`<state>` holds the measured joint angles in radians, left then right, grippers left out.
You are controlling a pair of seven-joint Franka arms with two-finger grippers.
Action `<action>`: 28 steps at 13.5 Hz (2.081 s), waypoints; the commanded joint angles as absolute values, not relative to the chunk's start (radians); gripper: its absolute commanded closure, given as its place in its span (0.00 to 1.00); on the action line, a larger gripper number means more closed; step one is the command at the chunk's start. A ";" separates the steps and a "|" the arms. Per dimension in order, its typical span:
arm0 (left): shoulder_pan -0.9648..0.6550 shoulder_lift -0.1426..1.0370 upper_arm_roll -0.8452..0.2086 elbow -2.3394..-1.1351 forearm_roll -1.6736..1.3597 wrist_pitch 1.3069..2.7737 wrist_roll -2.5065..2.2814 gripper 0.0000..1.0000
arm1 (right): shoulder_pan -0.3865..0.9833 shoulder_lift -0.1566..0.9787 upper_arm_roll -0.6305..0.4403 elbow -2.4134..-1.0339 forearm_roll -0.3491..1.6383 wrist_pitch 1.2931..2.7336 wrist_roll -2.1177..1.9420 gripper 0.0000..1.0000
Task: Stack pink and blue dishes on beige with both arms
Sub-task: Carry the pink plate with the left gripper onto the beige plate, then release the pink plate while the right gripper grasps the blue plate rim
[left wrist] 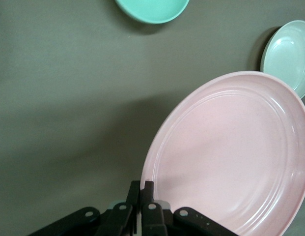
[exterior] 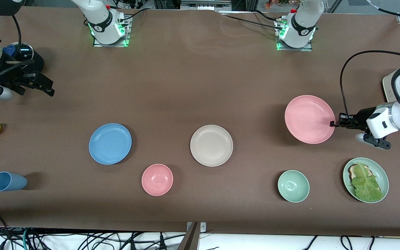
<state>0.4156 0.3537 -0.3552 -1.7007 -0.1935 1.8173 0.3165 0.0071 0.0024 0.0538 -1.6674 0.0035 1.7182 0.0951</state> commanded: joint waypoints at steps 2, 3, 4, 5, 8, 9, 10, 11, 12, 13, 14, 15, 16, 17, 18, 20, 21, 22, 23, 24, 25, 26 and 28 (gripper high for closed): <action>0.385 0.373 -0.477 -1.632 -0.083 1.793 0.056 1.00 | 0.006 0.011 0.054 -1.651 0.015 1.720 0.095 0.00; 0.370 0.382 -0.510 -1.629 -0.051 1.798 -0.028 1.00 | 0.006 0.011 0.054 -1.651 0.015 1.720 0.095 0.00; 0.351 0.397 -0.541 -1.625 -0.017 1.801 -0.104 1.00 | 0.005 0.011 0.054 -1.651 0.014 1.720 0.095 0.00; 0.335 0.409 -0.572 -1.624 0.007 1.831 -0.173 1.00 | 0.005 0.011 0.054 -1.651 0.014 1.718 0.095 0.00; 0.263 0.443 -0.592 -1.624 0.026 1.907 -0.326 1.00 | 0.009 0.015 0.055 -1.651 0.014 1.715 0.095 0.00; 0.236 0.454 -0.592 -1.624 0.035 1.931 -0.372 1.00 | 0.009 0.017 0.055 -1.651 0.012 1.715 0.091 0.00; 0.213 0.469 -0.592 -1.624 0.057 1.951 -0.415 1.00 | 0.009 0.017 0.055 -1.651 0.012 1.712 0.080 0.00; 0.187 0.485 -0.592 -1.624 0.078 1.968 -0.457 1.00 | 0.008 0.017 0.055 -1.652 0.014 1.710 0.075 0.00; 0.158 0.501 -0.592 -1.623 0.101 1.995 -0.504 1.00 | 0.008 0.018 0.055 -1.652 0.014 1.709 0.074 0.00; 0.128 0.520 -0.592 -1.623 0.123 2.028 -0.555 1.00 | 0.009 0.031 0.055 -1.652 0.014 1.709 0.074 0.00; 0.102 0.546 -0.592 -1.623 0.150 2.057 -0.601 1.00 | 0.011 0.043 0.057 -1.652 0.012 1.709 0.074 0.00; 0.078 0.572 -0.592 -1.624 0.178 2.081 -0.650 1.00 | 0.012 0.044 0.058 -1.660 0.012 1.701 0.077 0.00; 0.060 0.592 -0.592 -1.623 0.205 2.100 -0.690 1.00 | 0.012 0.044 0.058 -1.664 0.014 1.698 0.078 0.00; 0.045 0.609 -0.591 -1.621 0.227 2.118 -0.722 1.00 | 0.011 0.052 0.060 -1.672 0.014 1.704 0.069 0.00; 0.029 0.626 -0.589 -1.612 0.244 2.137 -0.748 1.00 | 0.012 0.075 0.060 -1.675 0.014 1.709 0.034 0.00; -0.001 0.655 -0.588 -1.605 0.279 2.157 -0.811 1.00 | 0.011 0.132 0.060 -1.675 0.011 1.727 0.008 0.00; -0.018 0.666 -0.584 -1.598 0.297 2.161 -0.840 1.00 | 0.012 0.155 0.058 -1.675 0.006 1.745 0.006 0.00; -0.024 0.682 -0.583 -1.582 0.316 2.163 -0.856 1.00 | 0.011 0.182 0.058 -1.677 0.005 1.768 -0.001 0.00; -0.026 0.701 -0.583 -1.571 0.325 2.163 -0.864 1.00 | 0.011 0.205 0.058 -1.678 0.002 1.799 -0.020 0.00; -0.032 0.718 -0.583 -1.556 0.330 2.164 -0.874 1.00 | 0.011 0.231 0.057 -1.686 -0.002 1.837 -0.040 0.00; -0.050 0.729 -0.580 -1.540 0.345 2.169 -0.893 1.00 | 0.009 0.253 0.055 -1.704 -0.002 1.883 -0.061 0.00; -0.060 0.739 -0.577 -1.533 0.347 2.171 -0.911 1.00 | 0.009 0.268 0.054 -1.738 -0.002 1.941 -0.080 0.00; -0.061 0.762 -0.568 -1.517 0.348 2.178 -0.913 1.00 | 0.006 0.291 0.054 -1.814 -0.006 2.084 -0.086 0.00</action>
